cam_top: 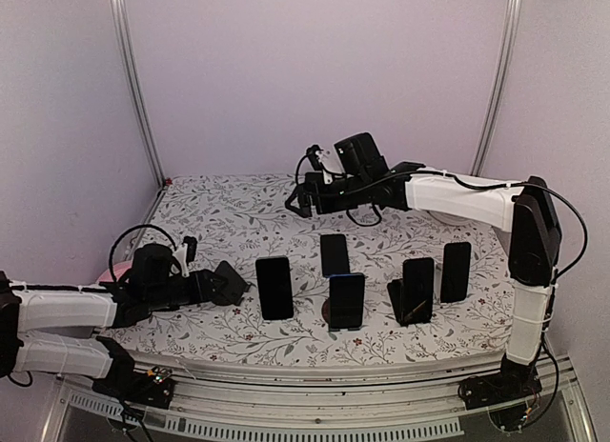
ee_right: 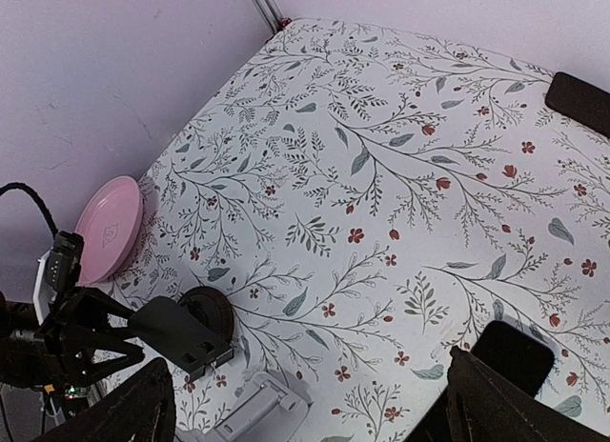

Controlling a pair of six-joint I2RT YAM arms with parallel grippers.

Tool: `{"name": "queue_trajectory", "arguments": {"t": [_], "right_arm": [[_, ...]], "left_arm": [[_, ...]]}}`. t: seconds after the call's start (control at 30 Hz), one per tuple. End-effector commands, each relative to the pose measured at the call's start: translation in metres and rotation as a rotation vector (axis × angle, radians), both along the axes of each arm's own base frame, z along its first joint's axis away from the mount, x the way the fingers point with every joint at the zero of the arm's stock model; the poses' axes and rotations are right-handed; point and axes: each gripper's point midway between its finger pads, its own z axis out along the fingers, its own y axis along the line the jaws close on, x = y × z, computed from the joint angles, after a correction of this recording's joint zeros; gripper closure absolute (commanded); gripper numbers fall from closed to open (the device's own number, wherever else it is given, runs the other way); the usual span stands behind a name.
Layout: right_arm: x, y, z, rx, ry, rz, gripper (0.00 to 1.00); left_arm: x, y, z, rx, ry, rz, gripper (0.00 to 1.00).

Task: Place the phone on the phone stand
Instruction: Place the phone stand at the center of the board, then move the phone stand to the center of the board.

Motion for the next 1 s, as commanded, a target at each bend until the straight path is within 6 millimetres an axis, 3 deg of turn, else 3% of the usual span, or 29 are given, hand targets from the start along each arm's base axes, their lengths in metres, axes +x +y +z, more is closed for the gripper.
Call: {"name": "queue_trajectory", "arguments": {"t": [0.0,0.27,0.7,0.87,0.97], "right_arm": [[-0.003,-0.005,0.020,0.029,-0.035,-0.001,0.01],[-0.004,-0.006,0.023,0.035,-0.040,-0.002,0.01],[-0.007,-0.009,0.026,0.043,-0.043,0.000,0.01],[-0.009,-0.011,0.028,0.041,-0.049,-0.003,0.01],[-0.009,-0.013,0.030,0.040,-0.055,-0.005,0.01]], "left_arm": [[-0.007,0.007,-0.025,0.027,0.081,0.072,0.53],[-0.009,0.031,-0.036,0.103,0.109,0.173,0.67],[0.007,0.078,-0.032,0.188,0.120,0.333,0.81],[0.016,0.090,-0.029,0.213,0.128,0.398,0.81],[0.021,0.088,-0.021,0.208,0.108,0.387,0.77]]}}
